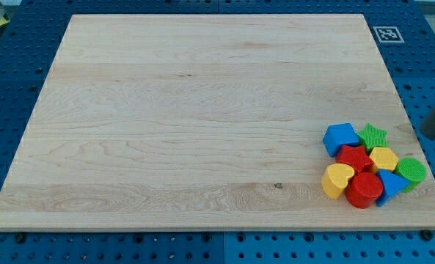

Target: Separate the yellow heart from the group of blocks

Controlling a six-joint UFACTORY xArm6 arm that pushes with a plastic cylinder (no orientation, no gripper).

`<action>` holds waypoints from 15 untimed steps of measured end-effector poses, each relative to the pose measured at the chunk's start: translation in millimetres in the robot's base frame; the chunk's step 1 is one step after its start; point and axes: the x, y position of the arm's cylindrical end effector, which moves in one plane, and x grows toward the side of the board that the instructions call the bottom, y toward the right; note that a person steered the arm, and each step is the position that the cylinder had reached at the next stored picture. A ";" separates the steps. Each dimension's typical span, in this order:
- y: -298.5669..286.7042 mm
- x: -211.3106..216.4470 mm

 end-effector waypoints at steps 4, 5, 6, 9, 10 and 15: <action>-11.1 114.8; -26.5 113.1; -47.4 114.9; -108.6 99.2; -137.3 78.5; -226.1 20.0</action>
